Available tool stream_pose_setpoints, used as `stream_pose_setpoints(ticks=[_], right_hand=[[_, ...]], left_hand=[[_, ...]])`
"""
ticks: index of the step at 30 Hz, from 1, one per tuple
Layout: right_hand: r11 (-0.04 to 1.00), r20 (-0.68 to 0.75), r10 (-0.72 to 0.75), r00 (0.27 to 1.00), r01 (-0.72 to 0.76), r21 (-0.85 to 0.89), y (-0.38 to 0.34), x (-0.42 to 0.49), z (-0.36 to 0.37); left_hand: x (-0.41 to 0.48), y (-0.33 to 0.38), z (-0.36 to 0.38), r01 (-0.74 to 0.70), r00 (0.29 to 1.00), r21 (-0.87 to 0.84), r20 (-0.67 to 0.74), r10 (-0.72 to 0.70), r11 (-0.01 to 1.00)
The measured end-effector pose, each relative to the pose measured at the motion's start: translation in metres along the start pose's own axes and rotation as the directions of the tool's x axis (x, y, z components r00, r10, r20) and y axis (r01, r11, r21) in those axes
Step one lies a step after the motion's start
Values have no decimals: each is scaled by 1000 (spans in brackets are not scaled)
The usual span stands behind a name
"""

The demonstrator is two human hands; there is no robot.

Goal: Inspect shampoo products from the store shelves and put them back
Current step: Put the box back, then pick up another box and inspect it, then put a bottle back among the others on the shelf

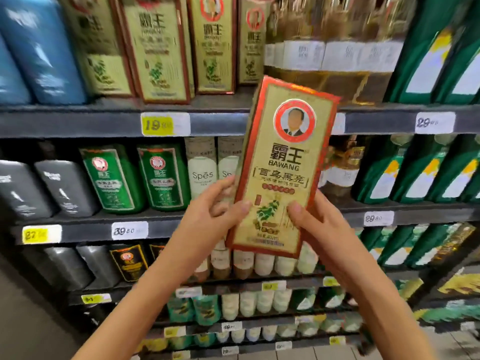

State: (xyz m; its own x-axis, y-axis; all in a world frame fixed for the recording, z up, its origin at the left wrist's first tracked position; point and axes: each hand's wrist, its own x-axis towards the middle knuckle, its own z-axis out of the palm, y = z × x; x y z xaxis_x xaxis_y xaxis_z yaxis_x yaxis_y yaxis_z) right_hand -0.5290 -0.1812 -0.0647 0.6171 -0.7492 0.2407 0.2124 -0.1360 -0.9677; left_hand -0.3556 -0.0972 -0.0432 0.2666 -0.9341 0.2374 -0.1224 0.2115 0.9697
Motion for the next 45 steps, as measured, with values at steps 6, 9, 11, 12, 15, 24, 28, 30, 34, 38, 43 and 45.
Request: stream_pose_setpoints(ticks=[6, 9, 11, 12, 15, 24, 28, 30, 34, 38, 43, 45], right_hand=[[991, 28, -134, 991, 134, 3, -73, 90, 9], [985, -36, -162, 986, 159, -69, -99, 125, 16], [982, -67, -165, 984, 157, -102, -111, 144, 20], [982, -66, -159, 985, 151, -112, -116, 152, 22], [989, -49, -98, 994, 92, -117, -125, 171, 27], [986, -137, -163, 977, 159, -41, -91, 217, 36], [972, -79, -178, 981, 163, -171, -84, 235, 34], [961, -65, -181, 981, 162, -224, -81, 242, 33], [950, -35, -142, 989, 127, -286, -82, 252, 30], [953, -21, -127, 992, 116, -281, -81, 253, 30], [941, -10, -119, 993, 109, -320, -81, 255, 33], [938, -12, -115, 993, 104, -330, -81, 255, 33]], left_hand=[[77, 59, -26, -201, 979, 99, -22, 205, 974], [111, 80, -41, -292, 954, 251, 3, 301, 923], [129, 87, -49, -333, 936, 323, -4, 353, 886], [137, 89, -52, -346, 929, 336, -8, 370, 876], [153, 85, -55, -350, 913, 375, -68, 402, 859], [167, 61, -53, -302, 787, 502, -348, 509, 810], [161, 45, -64, -289, 802, 499, -340, 492, 817], [156, 42, -69, -288, 804, 470, -356, 477, 835], [150, 42, -80, -280, 803, 422, -389, 451, 862], [150, 44, -87, -267, 798, 369, -432, 419, 890], [146, 45, -87, -261, 794, 360, -448, 412, 896], [143, 46, -85, -259, 791, 369, -450, 415, 893]])
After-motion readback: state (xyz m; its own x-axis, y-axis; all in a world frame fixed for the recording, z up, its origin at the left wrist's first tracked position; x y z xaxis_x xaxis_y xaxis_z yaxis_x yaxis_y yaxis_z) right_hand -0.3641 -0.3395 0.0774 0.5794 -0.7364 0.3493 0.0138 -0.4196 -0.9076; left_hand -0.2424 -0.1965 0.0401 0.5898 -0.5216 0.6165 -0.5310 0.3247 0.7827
